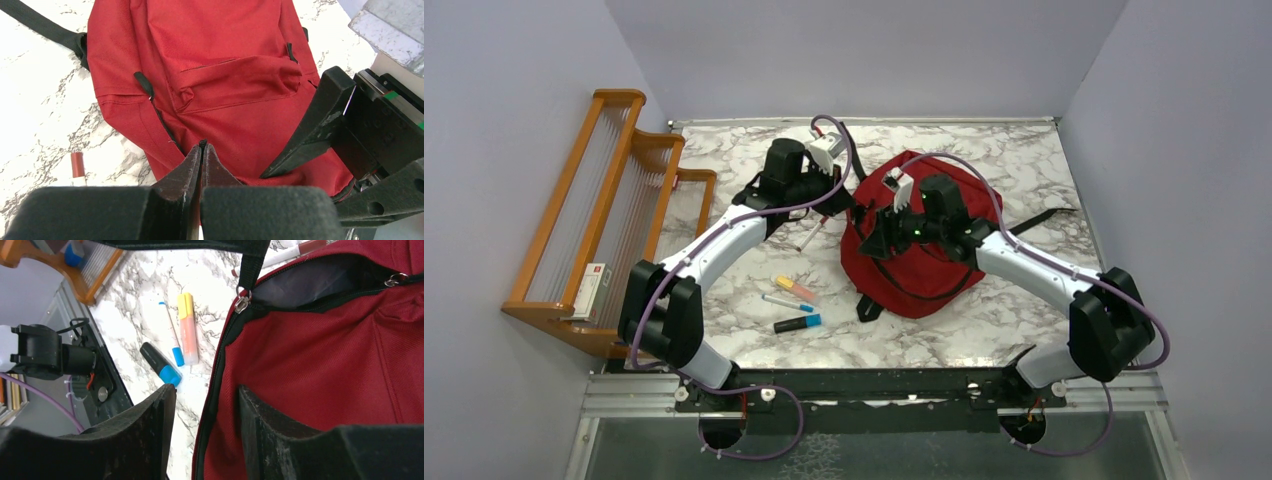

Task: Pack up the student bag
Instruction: Zip the student bag at the center of the board.

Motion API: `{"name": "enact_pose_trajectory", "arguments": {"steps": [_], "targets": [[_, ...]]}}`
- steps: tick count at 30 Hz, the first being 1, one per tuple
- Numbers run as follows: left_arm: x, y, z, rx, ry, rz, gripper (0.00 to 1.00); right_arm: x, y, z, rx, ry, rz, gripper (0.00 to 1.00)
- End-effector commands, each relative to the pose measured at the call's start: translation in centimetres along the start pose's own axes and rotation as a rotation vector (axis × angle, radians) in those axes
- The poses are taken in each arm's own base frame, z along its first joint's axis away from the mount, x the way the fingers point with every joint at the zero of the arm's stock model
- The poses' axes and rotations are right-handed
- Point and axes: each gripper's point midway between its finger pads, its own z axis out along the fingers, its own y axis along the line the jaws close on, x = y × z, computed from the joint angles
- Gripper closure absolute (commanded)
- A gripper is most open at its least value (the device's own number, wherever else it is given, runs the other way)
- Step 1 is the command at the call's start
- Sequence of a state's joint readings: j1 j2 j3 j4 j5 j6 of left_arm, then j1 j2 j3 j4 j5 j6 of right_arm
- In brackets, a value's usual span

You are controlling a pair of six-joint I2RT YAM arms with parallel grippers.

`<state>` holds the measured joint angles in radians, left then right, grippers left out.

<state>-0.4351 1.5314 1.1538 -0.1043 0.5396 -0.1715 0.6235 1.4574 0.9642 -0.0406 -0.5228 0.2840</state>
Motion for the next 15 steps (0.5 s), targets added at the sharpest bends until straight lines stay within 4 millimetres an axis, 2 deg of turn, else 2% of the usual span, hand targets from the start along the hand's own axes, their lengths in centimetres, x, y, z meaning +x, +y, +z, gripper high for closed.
{"name": "enact_pose_trajectory", "arguments": {"steps": [1, 8, 15], "targets": [[-2.5, -0.7, -0.3, 0.03, -0.075, 0.063, 1.0, -0.2, 0.9, -1.1, -0.004, -0.025, -0.033, 0.45], [-2.6, -1.6, 0.5, 0.075, -0.061, 0.069, 1.0, -0.5, 0.6, -1.9, 0.037, -0.035, -0.068, 0.42], [-1.1, -3.6, 2.5, 0.134, 0.015, 0.102, 1.0, -0.2, 0.9, -1.3, -0.007, -0.061, -0.088, 0.45]]}}
